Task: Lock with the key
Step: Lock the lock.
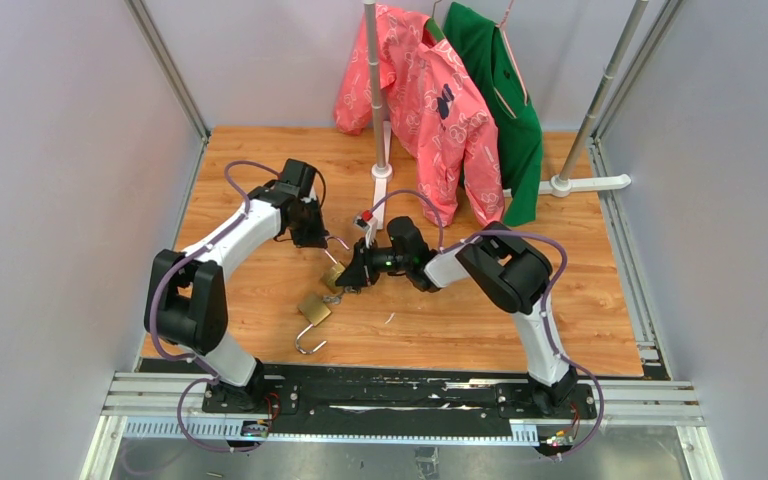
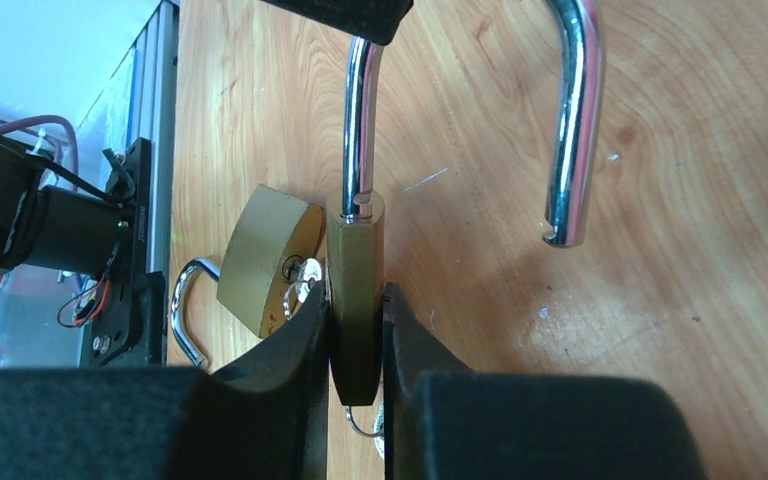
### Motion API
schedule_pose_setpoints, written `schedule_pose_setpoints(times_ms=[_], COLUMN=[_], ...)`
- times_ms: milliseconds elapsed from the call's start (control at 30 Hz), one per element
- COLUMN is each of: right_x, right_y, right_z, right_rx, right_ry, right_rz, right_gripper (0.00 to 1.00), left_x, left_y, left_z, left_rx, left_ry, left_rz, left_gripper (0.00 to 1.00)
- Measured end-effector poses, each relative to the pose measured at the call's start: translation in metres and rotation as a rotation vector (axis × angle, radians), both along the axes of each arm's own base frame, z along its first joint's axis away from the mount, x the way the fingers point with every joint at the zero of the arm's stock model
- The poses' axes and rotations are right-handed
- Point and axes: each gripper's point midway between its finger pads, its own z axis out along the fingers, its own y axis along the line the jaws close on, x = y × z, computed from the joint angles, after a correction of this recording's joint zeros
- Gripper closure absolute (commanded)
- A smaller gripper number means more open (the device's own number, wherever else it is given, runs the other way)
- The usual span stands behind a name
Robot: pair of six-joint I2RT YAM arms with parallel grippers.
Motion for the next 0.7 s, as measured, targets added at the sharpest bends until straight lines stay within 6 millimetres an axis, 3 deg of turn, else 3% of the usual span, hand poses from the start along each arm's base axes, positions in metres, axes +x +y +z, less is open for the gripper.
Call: schedule_pose_setpoints(times_ms=[167,267,300,400,533,700], right_x=[0.006,0.006,0.005,0.005,0.005,-0.021], right_y=[-0.006,-0.016,-0.020,-0.034,-0.050,-0.083], right_z=[0.005,0.016,0.021,0.042,0.075,0.103], right_rx=[-0.046,-0.128,-0.156,-0.253,-0.352,-0.437], right_ry=[-0.019,-0.044,-0.054,-0.083,-0.137,-0.163], right_rz=[-0.055,-0.098,-0.105,-0.121,-0.093,-0.025], right_gripper=[1.00,1.00,1.00,1.00,1.00,1.00], left_x=[0.002,0.002,0.002,-0.001,-0.005,-0.006], left_y=[-0.002,-0.006,-0.007,-0.013,-0.014,-0.015], left_z=[0.003,0.010,0.013,0.028,0.054,0.103], left_rx=[-0.010,-0.034,-0.044,-0.080,-0.101,-0.104], left_ry=[-0.013,-0.030,-0.037,-0.065,-0.127,-0.301], left_rz=[-0.003,-0.013,-0.019,-0.043,-0.082,-0.204], left_gripper=[1.00,0.76,0.62,0.44,0.31,0.26])
